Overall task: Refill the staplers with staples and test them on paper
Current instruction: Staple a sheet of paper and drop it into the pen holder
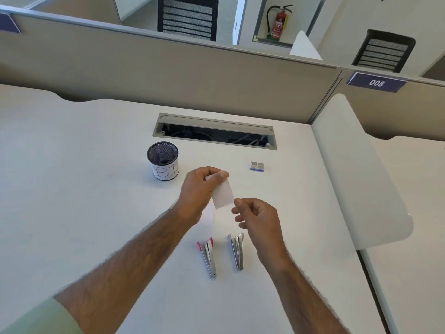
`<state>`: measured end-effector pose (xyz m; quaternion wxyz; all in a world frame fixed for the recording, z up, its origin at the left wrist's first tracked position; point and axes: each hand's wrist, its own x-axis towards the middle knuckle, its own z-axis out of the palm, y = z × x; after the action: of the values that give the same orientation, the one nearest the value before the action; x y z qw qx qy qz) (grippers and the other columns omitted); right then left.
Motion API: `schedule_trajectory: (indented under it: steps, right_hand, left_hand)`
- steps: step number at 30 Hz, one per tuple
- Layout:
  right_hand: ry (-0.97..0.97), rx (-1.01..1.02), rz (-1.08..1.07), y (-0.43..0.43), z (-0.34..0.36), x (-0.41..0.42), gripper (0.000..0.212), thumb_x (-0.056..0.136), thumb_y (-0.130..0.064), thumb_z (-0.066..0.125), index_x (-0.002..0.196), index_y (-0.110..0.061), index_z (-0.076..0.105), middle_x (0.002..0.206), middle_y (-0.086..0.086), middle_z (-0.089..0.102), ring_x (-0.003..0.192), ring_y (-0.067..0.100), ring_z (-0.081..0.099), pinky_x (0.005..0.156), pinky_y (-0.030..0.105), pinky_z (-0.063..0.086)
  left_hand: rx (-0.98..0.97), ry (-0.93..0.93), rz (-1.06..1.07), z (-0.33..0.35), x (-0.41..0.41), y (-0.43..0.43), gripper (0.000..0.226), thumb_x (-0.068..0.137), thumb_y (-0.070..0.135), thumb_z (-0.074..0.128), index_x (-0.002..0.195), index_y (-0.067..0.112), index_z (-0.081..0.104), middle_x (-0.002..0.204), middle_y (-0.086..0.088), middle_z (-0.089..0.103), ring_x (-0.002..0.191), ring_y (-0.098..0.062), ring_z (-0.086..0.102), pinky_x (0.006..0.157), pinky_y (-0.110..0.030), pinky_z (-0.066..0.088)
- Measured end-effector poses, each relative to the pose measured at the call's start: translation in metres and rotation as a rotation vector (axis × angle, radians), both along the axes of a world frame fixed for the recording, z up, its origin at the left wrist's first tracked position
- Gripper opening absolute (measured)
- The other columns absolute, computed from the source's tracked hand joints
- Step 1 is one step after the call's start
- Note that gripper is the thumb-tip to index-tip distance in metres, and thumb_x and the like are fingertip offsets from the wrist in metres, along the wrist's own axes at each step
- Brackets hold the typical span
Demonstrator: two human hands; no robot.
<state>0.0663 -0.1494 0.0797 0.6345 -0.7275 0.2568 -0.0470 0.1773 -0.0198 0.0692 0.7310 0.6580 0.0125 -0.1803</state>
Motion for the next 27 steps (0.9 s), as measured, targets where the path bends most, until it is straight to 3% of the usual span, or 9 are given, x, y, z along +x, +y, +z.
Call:
schedule_trajectory:
  steps: [4, 9, 13, 16, 18, 20, 22, 24, 27]
  right_hand:
    - [0.003, -0.035, 0.007, 0.002, 0.003, 0.005, 0.013, 0.092, -0.02, 0.069, 0.081, -0.013, 0.073, 0.072, -0.001, 0.074, 0.06, 0.01, 0.066, 0.051, 0.025, 0.05]
    - [-0.04, 0.084, -0.143, -0.003, 0.002, 0.006, 0.015, 0.091, -0.016, 0.069, 0.077, -0.01, 0.071, 0.067, 0.002, 0.07, 0.058, 0.017, 0.065, 0.055, 0.031, 0.05]
    - [-0.037, 0.124, -0.12, -0.006, -0.008, -0.001, 0.015, 0.092, -0.018, 0.069, 0.078, -0.012, 0.072, 0.069, 0.003, 0.071, 0.059, 0.017, 0.066, 0.056, 0.031, 0.051]
    - [-0.049, 0.127, -0.106, -0.006, -0.021, -0.007, 0.022, 0.094, -0.033, 0.065, 0.08, -0.017, 0.07, 0.071, 0.003, 0.071, 0.059, 0.017, 0.065, 0.053, 0.028, 0.051]
    - [-0.006, -0.024, -0.14, -0.008, -0.036, -0.012, 0.027, 0.091, -0.044, 0.066, 0.083, -0.018, 0.066, 0.07, 0.004, 0.069, 0.06, 0.015, 0.064, 0.055, 0.028, 0.049]
    - [0.162, -0.369, -0.051, -0.011, -0.056, -0.021, 0.032, 0.085, -0.053, 0.069, 0.094, -0.023, 0.059, 0.074, -0.002, 0.067, 0.072, 0.018, 0.065, 0.062, 0.03, 0.046]
    - [0.395, -0.679, 0.125, -0.008, -0.075, -0.033, 0.052, 0.079, -0.061, 0.069, 0.112, -0.025, 0.051, 0.096, -0.005, 0.065, 0.093, 0.022, 0.064, 0.069, 0.031, 0.042]
    - [0.508, -0.811, 0.24, -0.004, -0.089, -0.043, 0.062, 0.076, -0.062, 0.068, 0.117, -0.022, 0.045, 0.109, -0.001, 0.057, 0.106, 0.026, 0.059, 0.073, 0.034, 0.044]
    - [0.498, -0.836, 0.277, 0.0, -0.097, -0.048, 0.049, 0.078, -0.051, 0.066, 0.112, -0.022, 0.045, 0.108, -0.001, 0.055, 0.107, 0.025, 0.057, 0.078, 0.036, 0.051]
  left_hand:
    - [-0.009, 0.005, -0.121, -0.005, -0.012, -0.003, 0.01, 0.089, 0.025, 0.079, 0.09, 0.015, 0.08, 0.085, 0.001, 0.076, 0.073, -0.009, 0.065, 0.063, -0.023, 0.053]
    - [-0.187, 0.107, -0.037, -0.013, -0.031, -0.006, 0.011, 0.094, 0.013, 0.072, 0.104, 0.007, 0.073, 0.094, -0.011, 0.08, 0.082, -0.02, 0.075, 0.071, -0.031, 0.06]
    - [-0.102, 0.092, -0.041, -0.016, -0.037, -0.002, 0.016, 0.095, 0.013, 0.071, 0.101, -0.002, 0.074, 0.091, -0.017, 0.079, 0.075, -0.021, 0.073, 0.067, -0.03, 0.06]
    - [-0.034, 0.057, -0.019, -0.015, -0.035, 0.0, 0.015, 0.095, 0.013, 0.072, 0.098, -0.002, 0.074, 0.086, -0.012, 0.079, 0.07, -0.017, 0.072, 0.062, -0.026, 0.059]
    - [-0.028, 0.054, 0.003, -0.014, -0.033, 0.001, 0.013, 0.095, 0.011, 0.071, 0.096, -0.002, 0.074, 0.083, -0.011, 0.079, 0.067, -0.016, 0.071, 0.06, -0.026, 0.059]
    - [-0.051, 0.062, 0.007, -0.012, -0.032, 0.002, 0.011, 0.095, 0.009, 0.071, 0.094, -0.001, 0.073, 0.079, -0.009, 0.078, 0.065, -0.016, 0.07, 0.06, -0.027, 0.06]
    - [-0.061, 0.064, 0.004, -0.011, -0.03, 0.002, 0.01, 0.095, 0.009, 0.07, 0.093, 0.0, 0.073, 0.078, -0.007, 0.078, 0.065, -0.016, 0.07, 0.061, -0.028, 0.06]
    - [-0.066, 0.062, 0.008, -0.009, -0.028, 0.003, 0.01, 0.095, 0.009, 0.071, 0.093, 0.0, 0.074, 0.079, -0.008, 0.078, 0.066, -0.017, 0.07, 0.062, -0.029, 0.061]
    - [-0.071, 0.053, 0.009, -0.009, -0.026, 0.004, 0.01, 0.095, 0.011, 0.071, 0.092, 0.002, 0.074, 0.082, -0.01, 0.078, 0.07, -0.02, 0.07, 0.066, -0.033, 0.062]
